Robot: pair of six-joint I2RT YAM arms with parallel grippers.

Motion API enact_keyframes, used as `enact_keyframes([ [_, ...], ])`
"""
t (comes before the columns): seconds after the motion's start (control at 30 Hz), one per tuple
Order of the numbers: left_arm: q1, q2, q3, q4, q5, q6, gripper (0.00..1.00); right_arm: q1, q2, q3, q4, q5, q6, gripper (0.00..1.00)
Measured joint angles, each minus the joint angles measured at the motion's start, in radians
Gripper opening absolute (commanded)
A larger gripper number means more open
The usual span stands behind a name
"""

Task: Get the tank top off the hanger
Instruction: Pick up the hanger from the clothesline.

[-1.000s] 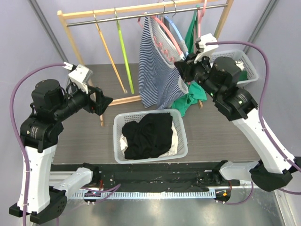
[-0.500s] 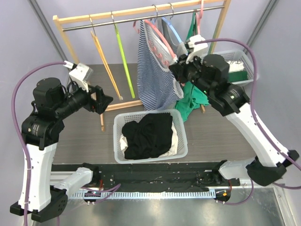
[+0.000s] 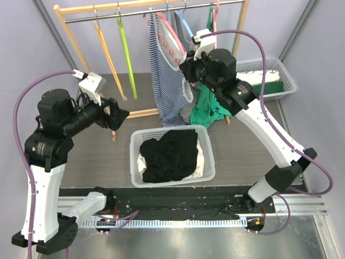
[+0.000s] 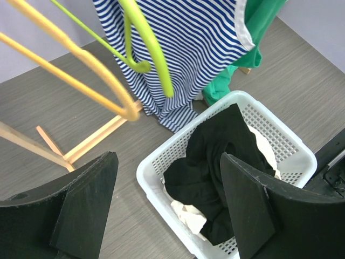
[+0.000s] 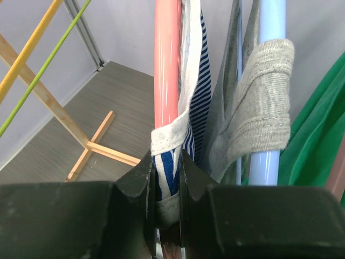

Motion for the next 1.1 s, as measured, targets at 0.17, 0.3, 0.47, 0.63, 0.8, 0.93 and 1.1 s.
enact_keyframes([
  [0.17,0.0,-0.003,0.0,0.0,-0.001,0.002,0.81,-0.03,0.054,0.029,0.044,0.005,0.002,0.01],
  [0.3,0.0,-0.006,0.0,0.0,-0.006,0.004,0.82,-0.068,0.068,0.041,0.056,0.001,0.01,0.01],
  [0.47,0.0,-0.008,0.0,0.0,-0.007,0.008,0.82,-0.081,0.045,0.004,0.102,-0.015,0.025,0.01],
  [0.63,0.0,-0.008,0.0,0.0,-0.007,0.01,0.82,-0.08,0.023,-0.01,0.126,-0.04,0.046,0.01],
  [0.8,0.001,-0.01,-0.005,0.0,-0.007,0.01,0.82,-0.08,0.011,-0.029,0.17,-0.063,0.053,0.01],
  [0.93,0.005,-0.014,-0.008,-0.001,-0.007,0.01,0.82,-0.081,-0.007,-0.077,0.244,-0.071,0.058,0.01],
  [1.1,0.008,-0.019,-0.008,-0.001,-0.007,0.01,0.82,-0.08,-0.037,-0.144,0.36,-0.072,0.06,0.01],
])
